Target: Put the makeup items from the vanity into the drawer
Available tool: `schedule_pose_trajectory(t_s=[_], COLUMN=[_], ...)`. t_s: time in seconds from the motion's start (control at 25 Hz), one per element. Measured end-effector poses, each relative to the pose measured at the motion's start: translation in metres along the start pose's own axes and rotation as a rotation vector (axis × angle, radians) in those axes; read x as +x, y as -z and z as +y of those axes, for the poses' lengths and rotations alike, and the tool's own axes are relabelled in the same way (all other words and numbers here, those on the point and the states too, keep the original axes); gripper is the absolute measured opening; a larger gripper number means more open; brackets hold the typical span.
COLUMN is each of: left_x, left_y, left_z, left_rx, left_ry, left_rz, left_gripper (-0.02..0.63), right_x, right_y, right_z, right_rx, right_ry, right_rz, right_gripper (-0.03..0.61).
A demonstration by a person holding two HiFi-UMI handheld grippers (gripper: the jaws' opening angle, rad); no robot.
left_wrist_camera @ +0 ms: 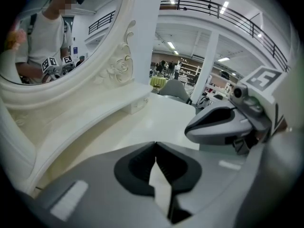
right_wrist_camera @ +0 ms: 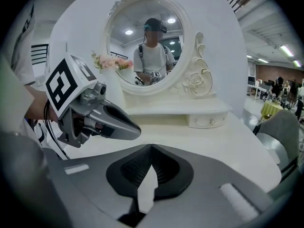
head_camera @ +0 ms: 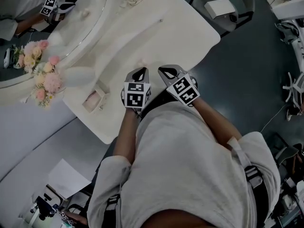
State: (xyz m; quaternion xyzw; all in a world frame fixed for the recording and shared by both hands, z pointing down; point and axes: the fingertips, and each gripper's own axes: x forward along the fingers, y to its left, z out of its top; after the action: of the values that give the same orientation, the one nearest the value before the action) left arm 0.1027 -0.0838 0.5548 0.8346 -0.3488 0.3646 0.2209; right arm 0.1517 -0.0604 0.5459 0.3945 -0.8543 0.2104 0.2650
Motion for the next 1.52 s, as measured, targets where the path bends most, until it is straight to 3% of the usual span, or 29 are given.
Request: schedule_pose_trajectory(t_s=[0.16,0.56,0.68,0.96,1.2,1.52], left_x=[0.011,0.040,0.048,0.063,0.075,0.080], left_y=[0.004,0.017,0.023,0.042,0.046,0.046], left_z=[0.005,0.027,0.031,0.033,0.033,0.034], left_rx=[0.023,0.198,0.268,0.385,0.432,0.435], left_ry=[-0.024,-0.064,-0.046,0.009,0.021,-0.001], left_rz=[0.058,0.247,0.313,0.430,0.465,0.468], left_gripper=[0.003,0.005,0.077,0.167,0.195,0.175], right_x=[0.007,0.023,0.021,0.011,0.002,-0.003], right_y=[0.001,0.005,0.008,0.016,0.025,0.025], right_z=[-0.009,-0.040,-0.050,-0.064,-0.071,-0.076], right_rx=[0.030,0.091,0.114,0.166,0.193,0.192], right_ry=[-0.024,-0.025,-0.003,0.051,0.093,0.106], right_rz=[-0.004,-0.004,-0.005,0.001,0.006,-0.001], right_gripper=[-0.002,-0.002,-0.002,-0.002,-0.002,-0.002])
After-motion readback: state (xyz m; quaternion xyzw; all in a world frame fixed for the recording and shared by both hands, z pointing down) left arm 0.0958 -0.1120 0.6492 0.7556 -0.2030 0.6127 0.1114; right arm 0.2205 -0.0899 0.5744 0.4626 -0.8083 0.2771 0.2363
